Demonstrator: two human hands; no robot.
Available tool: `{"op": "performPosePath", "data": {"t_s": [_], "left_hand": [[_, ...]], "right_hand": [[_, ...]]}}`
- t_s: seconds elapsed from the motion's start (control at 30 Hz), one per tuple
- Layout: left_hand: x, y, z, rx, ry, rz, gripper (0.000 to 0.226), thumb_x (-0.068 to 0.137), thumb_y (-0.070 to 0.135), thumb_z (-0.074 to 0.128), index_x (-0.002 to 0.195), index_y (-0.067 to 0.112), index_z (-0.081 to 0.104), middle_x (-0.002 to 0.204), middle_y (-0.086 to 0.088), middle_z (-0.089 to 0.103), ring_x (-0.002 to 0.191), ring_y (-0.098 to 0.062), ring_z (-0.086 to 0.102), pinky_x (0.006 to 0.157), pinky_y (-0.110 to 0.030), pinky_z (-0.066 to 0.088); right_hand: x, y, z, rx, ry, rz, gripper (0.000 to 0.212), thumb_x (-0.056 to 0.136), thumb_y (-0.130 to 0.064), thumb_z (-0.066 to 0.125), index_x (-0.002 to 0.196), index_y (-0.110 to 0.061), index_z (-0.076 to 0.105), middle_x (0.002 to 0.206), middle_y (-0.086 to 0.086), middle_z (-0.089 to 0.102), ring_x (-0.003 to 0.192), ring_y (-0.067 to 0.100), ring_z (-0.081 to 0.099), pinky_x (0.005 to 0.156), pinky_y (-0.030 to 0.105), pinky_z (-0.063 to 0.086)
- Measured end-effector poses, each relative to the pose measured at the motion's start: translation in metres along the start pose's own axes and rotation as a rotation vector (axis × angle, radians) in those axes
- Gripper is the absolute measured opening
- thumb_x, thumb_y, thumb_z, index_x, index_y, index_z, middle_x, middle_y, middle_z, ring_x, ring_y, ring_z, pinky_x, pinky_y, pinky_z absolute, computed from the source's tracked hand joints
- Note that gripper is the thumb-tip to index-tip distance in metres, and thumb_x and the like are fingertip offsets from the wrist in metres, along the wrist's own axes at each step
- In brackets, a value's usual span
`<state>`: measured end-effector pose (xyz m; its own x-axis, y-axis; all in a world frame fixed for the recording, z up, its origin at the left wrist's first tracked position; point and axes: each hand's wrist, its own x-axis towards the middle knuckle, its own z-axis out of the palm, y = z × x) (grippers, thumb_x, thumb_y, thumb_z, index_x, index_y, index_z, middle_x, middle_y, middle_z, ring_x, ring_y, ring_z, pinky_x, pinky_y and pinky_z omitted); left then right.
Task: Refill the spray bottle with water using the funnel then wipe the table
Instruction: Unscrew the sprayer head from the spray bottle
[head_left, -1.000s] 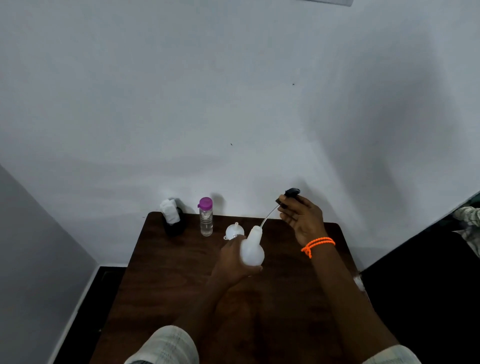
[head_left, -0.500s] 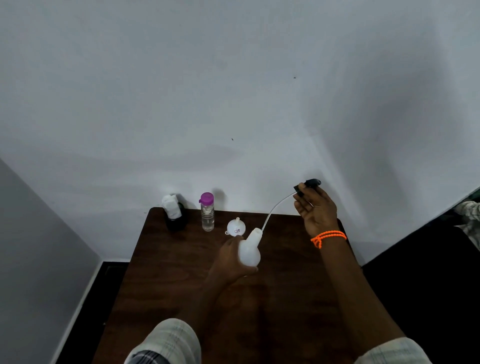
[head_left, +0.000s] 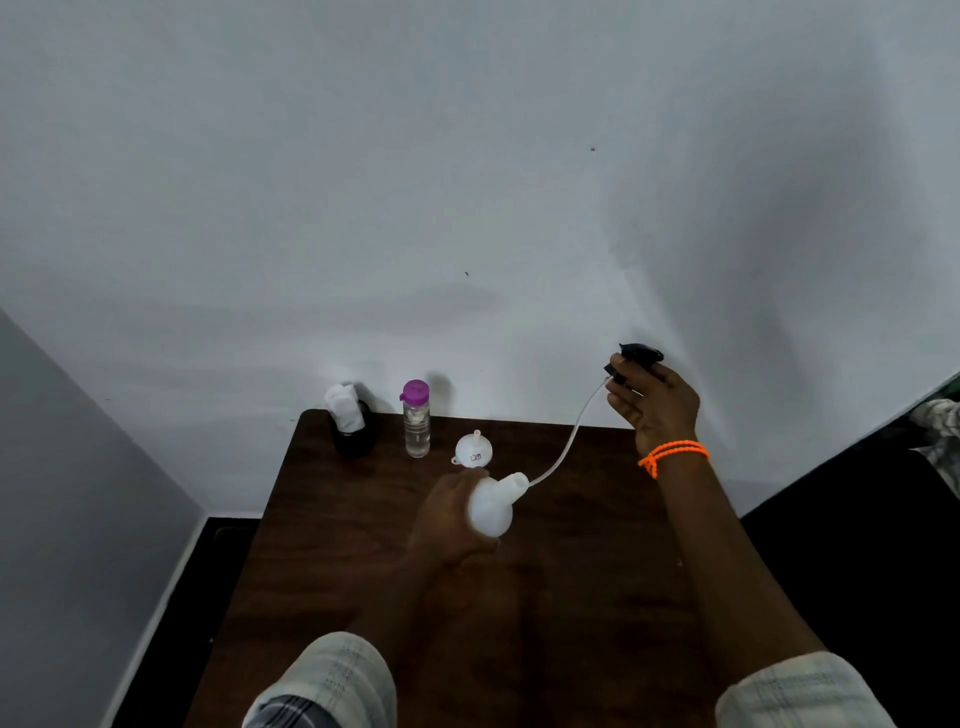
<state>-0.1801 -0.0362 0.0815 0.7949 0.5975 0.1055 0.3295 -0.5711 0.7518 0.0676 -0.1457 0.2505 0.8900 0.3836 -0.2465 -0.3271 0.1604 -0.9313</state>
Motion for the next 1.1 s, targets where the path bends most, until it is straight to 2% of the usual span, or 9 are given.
{"op": "performPosePath", "data": {"t_s": [0.07,0.17,0.33,0.5,0.57,0.67,0.8,1.0,1.1], "left_hand": [[-0.001,-0.002,0.0,0.033,0.021,0.036,0.082,0.049,0.039,0.09,0.125,0.025,0.06,0.119,0.017,0.058,0.107,0.0,0.049,0.092,-0.013,0.033],[-0.002,-0.009,0.002,0.01,0.002,0.03,0.086,0.048,0.038,0.088,0.128,0.027,0.057,0.122,0.023,0.053,0.108,0.005,0.045,0.092,-0.022,0.039],[-0.007,-0.016,0.005,-0.043,-0.054,-0.027,0.093,0.053,0.028,0.09,0.137,0.022,0.049,0.131,0.02,0.044,0.12,-0.002,0.042,0.092,-0.01,0.032],[-0.006,-0.027,0.013,-0.058,-0.066,-0.071,0.1,0.05,0.033,0.091,0.14,0.024,0.047,0.141,0.01,0.05,0.129,-0.008,0.049,0.105,-0.031,0.045],[-0.006,-0.028,0.015,-0.063,-0.069,-0.082,0.101,0.05,0.032,0.091,0.14,0.023,0.047,0.14,0.009,0.05,0.128,-0.009,0.049,0.104,-0.03,0.045],[-0.006,-0.027,0.014,-0.08,-0.068,-0.09,0.1,0.05,0.033,0.09,0.139,0.023,0.047,0.138,0.011,0.049,0.127,-0.007,0.047,0.101,-0.025,0.044],[-0.008,-0.031,0.016,-0.09,-0.075,-0.095,0.099,0.053,0.03,0.092,0.14,0.02,0.046,0.134,0.016,0.042,0.123,-0.003,0.043,0.096,-0.008,0.032],[-0.009,-0.036,0.017,-0.081,-0.068,-0.129,0.101,0.053,0.038,0.094,0.141,0.019,0.048,0.135,0.009,0.047,0.123,-0.006,0.045,0.099,-0.024,0.039],[-0.011,-0.046,0.021,-0.084,-0.088,-0.155,0.097,0.056,0.035,0.094,0.14,0.016,0.049,0.135,0.009,0.047,0.123,-0.009,0.047,0.102,-0.027,0.041]], "right_hand": [[0.003,0.0,-0.003,-0.039,0.055,-0.01,0.058,0.066,-0.013,0.092,0.118,-0.003,0.068,0.095,0.015,0.078,0.086,0.033,0.076,0.073,0.038,0.063],[0.008,0.002,-0.007,-0.079,0.108,-0.005,0.047,0.066,-0.012,0.093,0.106,-0.003,0.071,0.093,0.017,0.077,0.078,0.031,0.076,0.075,0.04,0.063],[0.009,0.005,-0.017,-0.109,0.121,0.048,0.03,0.069,-0.012,0.091,0.092,-0.006,0.071,0.089,0.017,0.077,0.073,0.026,0.073,0.075,0.039,0.063],[0.008,0.011,-0.025,-0.098,0.114,0.159,0.033,0.069,-0.015,0.091,0.093,-0.005,0.07,0.087,0.013,0.077,0.071,0.022,0.074,0.063,0.031,0.063],[0.007,0.013,-0.028,-0.083,0.126,0.188,0.031,0.07,-0.014,0.091,0.091,-0.005,0.069,0.081,0.01,0.075,0.067,0.019,0.072,0.06,0.029,0.062],[0.005,0.017,-0.029,-0.076,0.112,0.224,0.024,0.074,-0.013,0.088,0.084,-0.007,0.067,0.073,0.007,0.073,0.067,0.018,0.07,0.066,0.029,0.062],[0.005,0.027,-0.029,-0.096,0.112,0.243,0.021,0.077,-0.013,0.086,0.084,-0.009,0.066,0.08,0.008,0.073,0.071,0.017,0.07,0.075,0.032,0.061],[0.013,0.052,-0.032,-0.148,0.077,0.266,0.032,0.076,-0.013,0.086,0.102,-0.005,0.07,0.087,0.009,0.074,0.07,0.018,0.071,0.058,0.027,0.06],[0.017,0.077,-0.037,-0.232,0.056,0.318,0.025,0.077,-0.012,0.084,0.097,-0.011,0.07,0.088,0.009,0.071,0.067,0.017,0.068,0.053,0.024,0.058]]}}
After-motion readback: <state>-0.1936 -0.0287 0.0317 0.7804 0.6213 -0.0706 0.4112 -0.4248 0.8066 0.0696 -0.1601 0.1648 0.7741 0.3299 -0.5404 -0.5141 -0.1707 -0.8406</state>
